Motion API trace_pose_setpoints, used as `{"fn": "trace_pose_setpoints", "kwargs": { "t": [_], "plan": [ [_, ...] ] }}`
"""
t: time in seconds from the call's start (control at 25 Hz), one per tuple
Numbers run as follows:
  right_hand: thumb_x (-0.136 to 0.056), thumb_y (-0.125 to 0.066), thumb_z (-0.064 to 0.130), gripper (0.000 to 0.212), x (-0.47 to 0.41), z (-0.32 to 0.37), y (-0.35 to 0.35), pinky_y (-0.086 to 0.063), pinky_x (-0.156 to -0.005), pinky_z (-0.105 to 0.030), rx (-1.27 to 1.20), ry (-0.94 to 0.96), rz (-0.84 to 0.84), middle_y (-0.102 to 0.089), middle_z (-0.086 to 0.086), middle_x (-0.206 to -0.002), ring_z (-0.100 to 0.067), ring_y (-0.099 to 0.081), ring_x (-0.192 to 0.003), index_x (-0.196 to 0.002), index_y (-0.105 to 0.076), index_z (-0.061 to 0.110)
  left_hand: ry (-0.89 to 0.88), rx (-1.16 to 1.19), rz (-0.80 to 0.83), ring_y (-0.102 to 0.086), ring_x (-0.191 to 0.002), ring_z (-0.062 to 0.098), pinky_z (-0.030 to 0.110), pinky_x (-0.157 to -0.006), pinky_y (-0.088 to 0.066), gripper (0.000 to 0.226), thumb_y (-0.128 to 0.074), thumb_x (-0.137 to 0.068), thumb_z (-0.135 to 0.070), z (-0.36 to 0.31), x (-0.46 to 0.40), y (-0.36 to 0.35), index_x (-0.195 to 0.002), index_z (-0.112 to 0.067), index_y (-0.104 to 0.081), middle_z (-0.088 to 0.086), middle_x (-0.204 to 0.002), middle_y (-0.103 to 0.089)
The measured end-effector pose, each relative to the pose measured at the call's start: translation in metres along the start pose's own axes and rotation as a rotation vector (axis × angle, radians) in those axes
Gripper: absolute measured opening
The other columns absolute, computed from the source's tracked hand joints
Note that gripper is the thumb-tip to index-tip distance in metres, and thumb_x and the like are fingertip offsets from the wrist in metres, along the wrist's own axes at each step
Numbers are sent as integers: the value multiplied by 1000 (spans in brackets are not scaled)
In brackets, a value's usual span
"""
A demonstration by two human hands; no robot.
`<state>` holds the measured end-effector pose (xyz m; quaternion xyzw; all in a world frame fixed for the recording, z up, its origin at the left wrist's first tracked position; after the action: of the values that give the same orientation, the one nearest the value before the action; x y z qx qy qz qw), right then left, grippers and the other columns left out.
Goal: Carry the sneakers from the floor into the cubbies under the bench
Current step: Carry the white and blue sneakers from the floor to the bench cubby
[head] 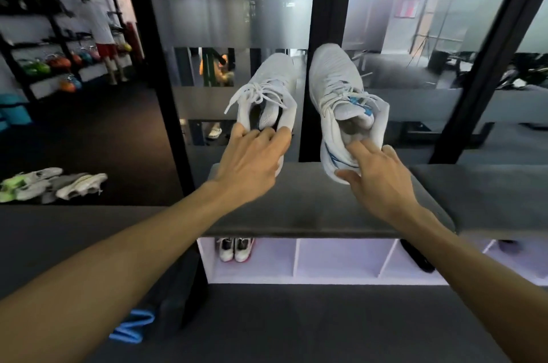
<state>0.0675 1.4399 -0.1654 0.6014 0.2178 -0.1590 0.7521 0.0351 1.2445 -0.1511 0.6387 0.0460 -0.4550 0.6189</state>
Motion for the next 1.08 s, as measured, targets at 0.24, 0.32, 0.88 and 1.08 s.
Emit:
{"fn": "trace_pose_setpoints", "kwargs": {
  "t": [0.24,0.32,0.88,1.08],
  "plan": [
    [-91,-59,31,25,86,-17,-151,-35,-66,-32,-64,24,27,-54,-1,-116,-20,-35,-84,-111,-50,19,43,-8,50,-55,-68,26,35,-67,-18,33,-63,-74,-5,-25,117,-120,-93,-19,-41,-1,-77,-54],
    [-91,-58,31,24,122,-30,-208,-39,-66,-34,-65,28,54,-53,0,-115,-22,-37,-84,-111,-50,19,45,-29,65,-55,-67,27,34,-66,-16,34,-63,-72,-4,-37,160,-167,-92,-19,-40,0,-77,-55],
    [-92,-56,31,27,309,-69,-460,-40,-68,-32,-56,-2,156,-51,6,-125,-27,-47,-99,-117,-49,23,93,-11,194,-57,-82,29,41,-76,-33,27,-55,-80,-10,-115,380,-370,-100,-20,-41,3,-92,-59],
    [-93,-55,32,29,322,-67,-496,-39,-70,-30,-82,-21,190,-50,7,-128,-26,-48,-103,-119,-47,24,140,-13,260,-56,-88,27,39,-79,-28,25,-54,-85,-14,-113,407,-401,-106,-20,-41,2,-103,-60]
  ]
}}
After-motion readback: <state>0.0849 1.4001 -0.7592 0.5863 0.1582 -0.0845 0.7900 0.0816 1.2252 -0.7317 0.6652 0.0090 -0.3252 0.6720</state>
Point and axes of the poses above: each hand's wrist, its own x-axis away from the middle knuckle, its own y-axis out of the back of the hand, z = x × y, the point moved 5 cm from there along -x, towards the middle knuckle
